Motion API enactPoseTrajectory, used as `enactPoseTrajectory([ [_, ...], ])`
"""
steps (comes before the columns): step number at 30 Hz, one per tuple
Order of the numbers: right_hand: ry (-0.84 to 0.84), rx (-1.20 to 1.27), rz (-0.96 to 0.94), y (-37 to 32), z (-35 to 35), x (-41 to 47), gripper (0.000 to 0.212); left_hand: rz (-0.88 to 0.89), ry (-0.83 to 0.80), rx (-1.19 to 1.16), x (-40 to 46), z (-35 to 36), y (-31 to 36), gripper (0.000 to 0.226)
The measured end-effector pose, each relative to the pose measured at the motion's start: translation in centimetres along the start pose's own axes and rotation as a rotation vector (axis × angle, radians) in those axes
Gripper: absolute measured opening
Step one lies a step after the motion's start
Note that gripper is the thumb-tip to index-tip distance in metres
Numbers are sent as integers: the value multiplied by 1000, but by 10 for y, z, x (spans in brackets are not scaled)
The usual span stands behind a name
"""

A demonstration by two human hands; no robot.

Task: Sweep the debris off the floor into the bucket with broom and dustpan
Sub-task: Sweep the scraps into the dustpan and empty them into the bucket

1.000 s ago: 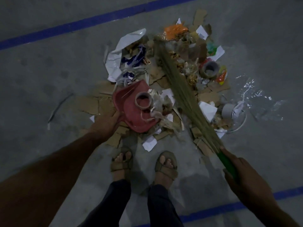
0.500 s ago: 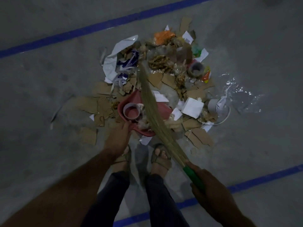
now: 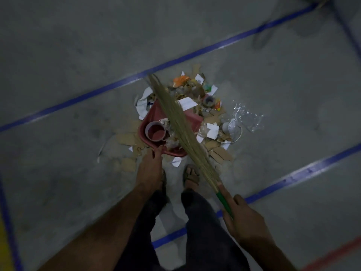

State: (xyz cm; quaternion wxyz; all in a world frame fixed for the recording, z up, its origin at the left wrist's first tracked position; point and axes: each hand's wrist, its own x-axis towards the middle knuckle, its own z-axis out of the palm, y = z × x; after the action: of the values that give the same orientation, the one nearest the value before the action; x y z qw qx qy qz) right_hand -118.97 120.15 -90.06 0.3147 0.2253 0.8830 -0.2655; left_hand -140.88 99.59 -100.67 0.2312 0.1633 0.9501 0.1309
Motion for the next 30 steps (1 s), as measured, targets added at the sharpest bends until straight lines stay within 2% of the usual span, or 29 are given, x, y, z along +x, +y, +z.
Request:
enactPoseTrajectory([
  [4,77,-76,5,-28,-12,-55,68,41,83,33,-50,-52,7,56],
  [10,218,-140,17,-86,3,-120,76,62,141,36,-105,-99,-22,56],
  [13,309,-123,42,-125,26,-155,74,126,180,30,-131,-123,-47,59],
  [19,425,-107,47,-177,89,-221,84,264,226,63,-187,-161,-95,52],
  [26,565,-99,165,-204,130,-319,74,419,219,157,-260,-186,-98,57],
  [30,618,-62,238,-188,167,-371,73,544,192,136,-294,-172,-78,42],
])
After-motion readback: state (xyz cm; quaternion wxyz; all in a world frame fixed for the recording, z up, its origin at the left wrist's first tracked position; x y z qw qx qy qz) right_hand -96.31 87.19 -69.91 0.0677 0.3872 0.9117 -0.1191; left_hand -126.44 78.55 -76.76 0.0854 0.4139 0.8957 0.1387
